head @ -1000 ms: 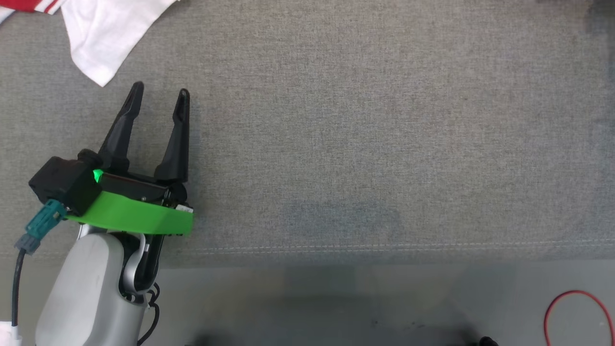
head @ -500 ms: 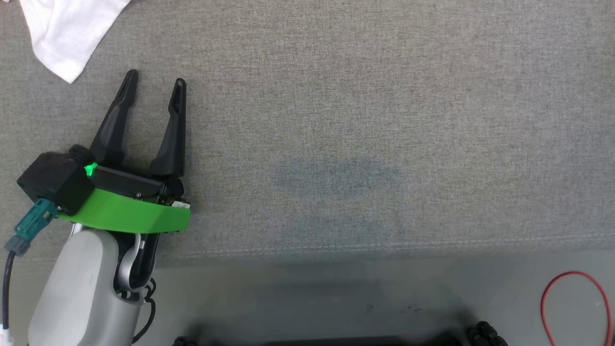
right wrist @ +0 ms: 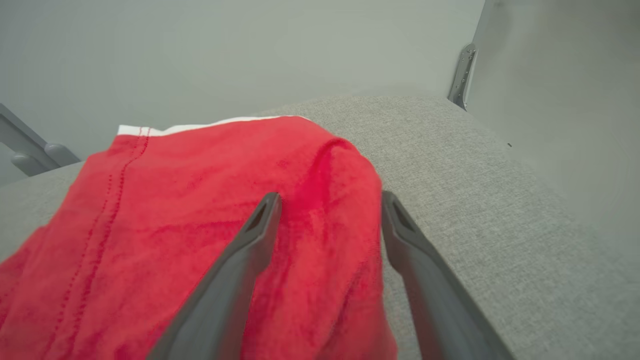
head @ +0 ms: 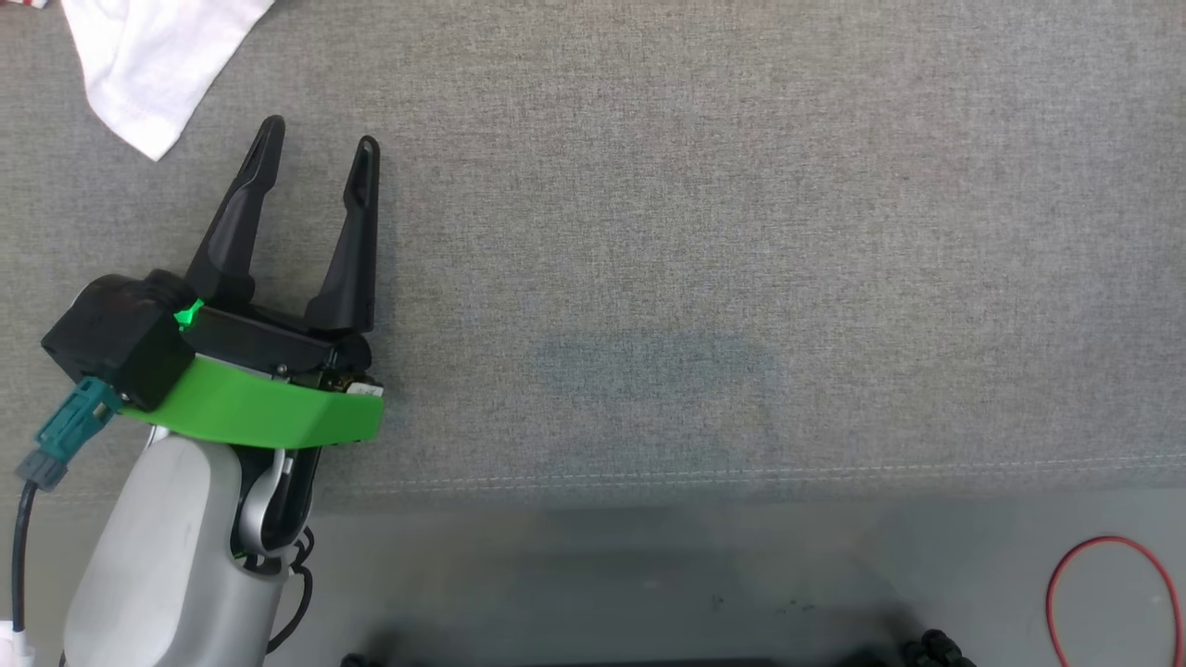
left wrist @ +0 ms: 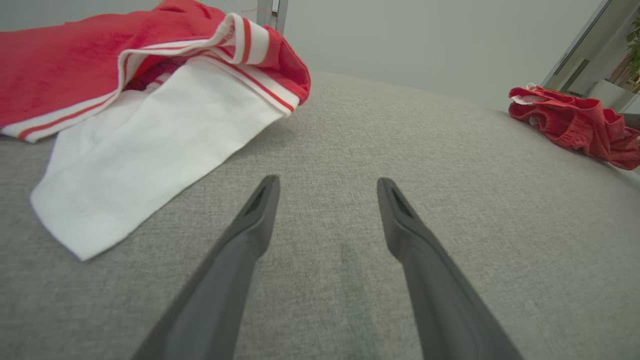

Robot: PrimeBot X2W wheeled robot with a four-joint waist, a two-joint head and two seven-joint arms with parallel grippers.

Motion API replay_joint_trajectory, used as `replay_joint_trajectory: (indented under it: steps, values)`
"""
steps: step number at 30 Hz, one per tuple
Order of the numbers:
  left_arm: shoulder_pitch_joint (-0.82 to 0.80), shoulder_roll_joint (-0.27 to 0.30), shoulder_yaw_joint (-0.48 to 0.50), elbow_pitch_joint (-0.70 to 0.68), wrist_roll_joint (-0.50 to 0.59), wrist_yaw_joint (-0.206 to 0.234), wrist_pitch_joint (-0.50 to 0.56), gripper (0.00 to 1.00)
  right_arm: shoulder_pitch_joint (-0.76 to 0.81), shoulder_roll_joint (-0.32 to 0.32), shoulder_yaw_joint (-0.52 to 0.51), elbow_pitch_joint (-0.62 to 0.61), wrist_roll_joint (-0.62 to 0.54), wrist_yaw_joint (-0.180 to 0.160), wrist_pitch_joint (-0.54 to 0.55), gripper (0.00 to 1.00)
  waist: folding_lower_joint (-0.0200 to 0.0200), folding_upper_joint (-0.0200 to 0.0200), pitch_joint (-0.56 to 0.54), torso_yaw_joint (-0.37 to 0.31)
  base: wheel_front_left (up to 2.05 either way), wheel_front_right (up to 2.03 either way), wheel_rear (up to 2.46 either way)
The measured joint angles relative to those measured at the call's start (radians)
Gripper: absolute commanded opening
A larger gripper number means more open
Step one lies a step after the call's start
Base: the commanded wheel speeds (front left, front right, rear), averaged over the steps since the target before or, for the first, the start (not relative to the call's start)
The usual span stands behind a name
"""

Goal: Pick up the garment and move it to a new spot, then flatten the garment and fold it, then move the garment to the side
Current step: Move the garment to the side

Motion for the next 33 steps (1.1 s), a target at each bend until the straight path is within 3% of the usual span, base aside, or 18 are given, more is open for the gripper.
replay_joint_trajectory:
  steps: [6,12,25,33]
  values:
    - [0.0,-0.011,-0.002,0.0,-0.001,0.0,0.0,1.0,0.018,-0.001,0.009,0.045,-0.045,-0.061,-0.066,1.0,0.0,0.0,-0.029,0.004,0.0,0.0,0.0]
    - [0.0,-0.029,-0.014,0.015,-0.014,0.0,0.0,1.0,0.06,0.024,0.005,0.061,-0.05,-0.071,-0.128,1.0,0.0,0.0,-0.077,0.005,0.0,0.0,0.0]
    - [0.01,-0.038,0.004,0.08,-0.022,0.0,-0.001,1.0,0.125,0.097,0.023,-0.089,-0.071,0.01,-0.154,1.0,-0.0001,0.0,-0.254,-0.017,0.0,0.0,0.0]
    - [0.068,-0.039,0.035,0.131,-0.027,0.0,-0.001,1.0,0.259,0.154,0.011,-0.23,-0.084,0.035,-0.154,1.0,-0.0001,0.0,-0.366,-0.034,0.0,0.0,0.0]
